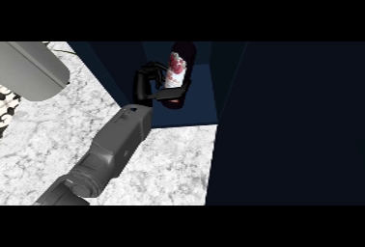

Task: Pick up the wine, place it into the cabinet and close the cabinet

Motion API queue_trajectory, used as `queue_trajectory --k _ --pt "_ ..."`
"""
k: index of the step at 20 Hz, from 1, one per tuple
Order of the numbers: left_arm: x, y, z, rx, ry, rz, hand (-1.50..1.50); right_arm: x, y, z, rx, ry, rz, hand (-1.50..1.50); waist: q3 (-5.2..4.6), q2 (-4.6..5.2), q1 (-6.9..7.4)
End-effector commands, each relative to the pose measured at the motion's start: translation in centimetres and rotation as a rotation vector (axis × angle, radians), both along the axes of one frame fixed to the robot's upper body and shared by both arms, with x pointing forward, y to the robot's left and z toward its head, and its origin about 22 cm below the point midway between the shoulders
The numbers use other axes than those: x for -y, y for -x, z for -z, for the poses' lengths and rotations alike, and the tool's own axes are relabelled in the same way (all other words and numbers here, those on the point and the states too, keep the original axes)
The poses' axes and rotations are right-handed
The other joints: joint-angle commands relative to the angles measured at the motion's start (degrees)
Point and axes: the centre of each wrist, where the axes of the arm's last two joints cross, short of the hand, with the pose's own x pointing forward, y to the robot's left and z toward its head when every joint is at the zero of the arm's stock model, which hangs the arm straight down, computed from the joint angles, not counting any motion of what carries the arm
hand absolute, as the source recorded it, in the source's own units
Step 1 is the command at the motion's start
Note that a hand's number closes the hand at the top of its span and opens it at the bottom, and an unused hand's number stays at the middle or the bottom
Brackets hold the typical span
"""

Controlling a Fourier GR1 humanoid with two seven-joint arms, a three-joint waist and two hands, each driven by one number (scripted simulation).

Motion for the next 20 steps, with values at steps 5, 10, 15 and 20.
queue_trajectory --k 5,10,15,20 --pt "-0.4 -1.4 -2.2 -0.037 0.066 -0.043 1.5 -0.3 0.4 -0.2 -0.001 0.005 -0.057 -1.5 -0.78 2.03 -1.49" --pt "-0.4 -0.1 -0.1 -0.08 0.209 -0.006 1.5 -0.4 0.3 0.0 0.011 -0.01 -0.049 -1.5 -0.82 2.41 -1.7" --pt "-0.6 0.5 0.9 -0.137 0.302 -0.01 1.5 0.1 0.4 -0.4 0.007 -0.024 -0.048 -1.5 -0.78 2.3 -2.56" --pt "-1.4 1.9 2.9 -0.126 0.327 0.003 1.5 -0.9 0.2 -0.1 0.016 -0.012 -0.091 -1.5 -0.85 2.21 -3.6"
